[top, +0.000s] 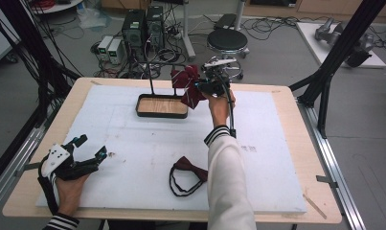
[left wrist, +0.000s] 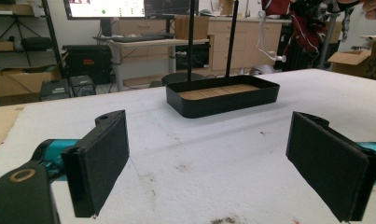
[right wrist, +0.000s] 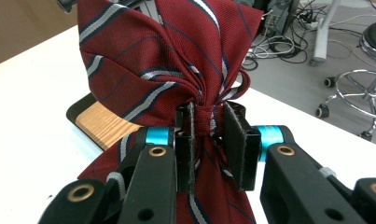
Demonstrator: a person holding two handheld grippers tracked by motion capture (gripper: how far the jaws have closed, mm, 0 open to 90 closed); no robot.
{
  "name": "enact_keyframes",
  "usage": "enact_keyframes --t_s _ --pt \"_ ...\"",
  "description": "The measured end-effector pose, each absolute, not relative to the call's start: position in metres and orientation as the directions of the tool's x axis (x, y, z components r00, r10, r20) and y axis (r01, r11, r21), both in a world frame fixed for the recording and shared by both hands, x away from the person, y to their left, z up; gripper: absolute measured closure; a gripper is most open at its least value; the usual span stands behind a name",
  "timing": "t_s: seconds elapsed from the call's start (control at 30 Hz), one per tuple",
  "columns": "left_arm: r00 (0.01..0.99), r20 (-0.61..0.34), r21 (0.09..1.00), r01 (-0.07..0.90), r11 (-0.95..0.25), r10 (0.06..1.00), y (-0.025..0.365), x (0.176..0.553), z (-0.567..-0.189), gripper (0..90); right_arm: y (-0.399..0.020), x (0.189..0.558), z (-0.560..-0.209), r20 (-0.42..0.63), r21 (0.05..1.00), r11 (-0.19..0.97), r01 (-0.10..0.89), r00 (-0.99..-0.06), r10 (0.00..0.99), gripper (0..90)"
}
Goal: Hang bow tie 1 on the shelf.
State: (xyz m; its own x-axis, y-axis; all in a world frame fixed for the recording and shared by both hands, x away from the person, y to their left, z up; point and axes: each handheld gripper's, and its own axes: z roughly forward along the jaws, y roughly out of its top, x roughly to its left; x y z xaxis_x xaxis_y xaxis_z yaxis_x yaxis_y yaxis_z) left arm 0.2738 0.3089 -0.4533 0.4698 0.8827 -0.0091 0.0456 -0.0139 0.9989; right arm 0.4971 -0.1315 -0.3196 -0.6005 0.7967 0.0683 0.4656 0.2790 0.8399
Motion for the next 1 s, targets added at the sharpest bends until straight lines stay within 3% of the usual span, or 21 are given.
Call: enact_keyframes --t_s 0.1,0.27,0.4,0.7,1.0 --pt "0.470 -0.008 0.999 0.045 -0.015 0.883 0.309 0.274 -0.453 13.5 -0.131 0.497 -0.320 0.067 0.840 0.280 0.466 -0.599 0.798 69.2" --pt "0.471 -0.008 0.999 0.044 -0.015 0.882 0.309 0.274 -0.453 13.5 -0.127 0.499 -0.321 0.080 0.829 0.263 0.493 -0.571 0.817 45.0" --pt "0.471 -0.008 0.999 0.044 -0.014 0.882 0.309 0.274 -0.453 13.5 -0.127 0.499 -0.321 0.091 0.824 0.271 0.498 -0.589 0.803 38.1" --pt "0.474 -0.010 0.999 0.042 -0.011 0.880 0.309 0.274 -0.453 13.5 -0.133 0.493 -0.313 0.127 0.843 0.231 0.486 -0.597 0.792 26.1" --pt "0.474 -0.006 0.999 0.039 -0.014 0.880 0.308 0.273 -0.453 13.5 -0.155 0.462 -0.286 0.157 0.891 0.162 0.423 -0.624 0.766 23.3"
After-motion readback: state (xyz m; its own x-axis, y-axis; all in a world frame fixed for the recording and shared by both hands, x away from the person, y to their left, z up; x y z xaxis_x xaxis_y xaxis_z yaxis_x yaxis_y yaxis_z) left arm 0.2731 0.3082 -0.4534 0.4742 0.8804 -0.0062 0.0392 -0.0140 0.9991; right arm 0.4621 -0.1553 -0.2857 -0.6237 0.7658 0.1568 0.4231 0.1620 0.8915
